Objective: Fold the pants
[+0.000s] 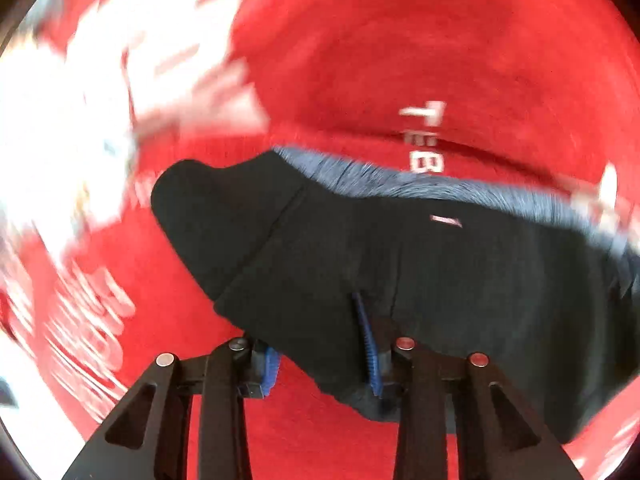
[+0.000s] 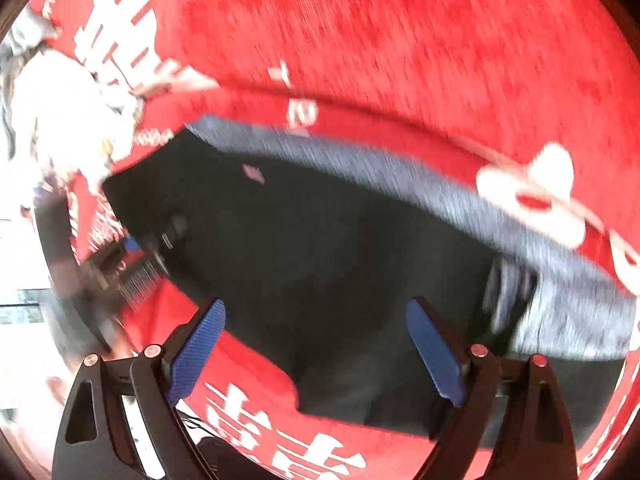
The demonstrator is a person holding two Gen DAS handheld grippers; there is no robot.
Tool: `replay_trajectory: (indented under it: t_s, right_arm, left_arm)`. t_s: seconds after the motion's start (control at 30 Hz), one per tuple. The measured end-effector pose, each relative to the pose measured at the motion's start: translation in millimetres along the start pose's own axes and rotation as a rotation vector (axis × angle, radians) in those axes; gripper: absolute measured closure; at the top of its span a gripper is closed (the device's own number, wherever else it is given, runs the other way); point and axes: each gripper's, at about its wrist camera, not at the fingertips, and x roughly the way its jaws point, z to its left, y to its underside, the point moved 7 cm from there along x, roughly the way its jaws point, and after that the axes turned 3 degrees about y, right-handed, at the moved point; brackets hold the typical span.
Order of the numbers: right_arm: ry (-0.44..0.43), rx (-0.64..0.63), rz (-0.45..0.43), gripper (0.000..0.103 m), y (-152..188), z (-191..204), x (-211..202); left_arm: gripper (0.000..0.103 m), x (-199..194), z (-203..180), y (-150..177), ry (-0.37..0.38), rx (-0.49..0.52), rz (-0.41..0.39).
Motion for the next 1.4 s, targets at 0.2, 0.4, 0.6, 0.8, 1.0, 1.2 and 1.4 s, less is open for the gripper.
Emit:
replay_trajectory:
  t_s: [0.2, 0.4, 0.6, 0.8, 1.0, 1.2, 1.4]
  right_arm:
    - [-0.199, -0.107, 0.071, 0.009, -69.9, 70.2, -3.4]
    - [-0.248, -0.267, 0.263, 0.009, -95.5, 152.1, 46.9]
    - [-0.207, -0.294, 0.396, 0.081, -86.4, 169.6, 90.2]
    - [-0.305, -0.258, 0.253, 0.083, -79.9, 140.4, 37.9]
    - [-0.461, -0.174, 0.069, 0.083, -59.0, 91.4, -51.4]
    - [-0.526, -0.010, -0.126, 0.082, -12.8, 2.7, -127.9]
    - [-0.532, 0.213, -0.233, 0.082, 52.5, -119.1, -160.7]
  left_arm:
    - [0.068, -11.2, -22.5, 8.0, -0.149, 0.215, -0.074]
    - [0.068, -4.4, -34.3, 1.3, -0.157, 0.228, -0.080]
    - [0.068, -3.6, -38.0, -0.1, -0.142, 0.228, -0.076]
    - [0.068, -52.7, -56.8, -17.0, -0.071, 0.224, -0.179]
    - [0.068, -124.6, -108.3, -40.2, 0.037, 0.255, -0.284]
    - [0.068, -170.4, -193.9, -48.7, 0.147, 0.380, -0.354]
    - [0.068, -185.3, -305.6, -35.5, 0.251, 0.538, -0.340]
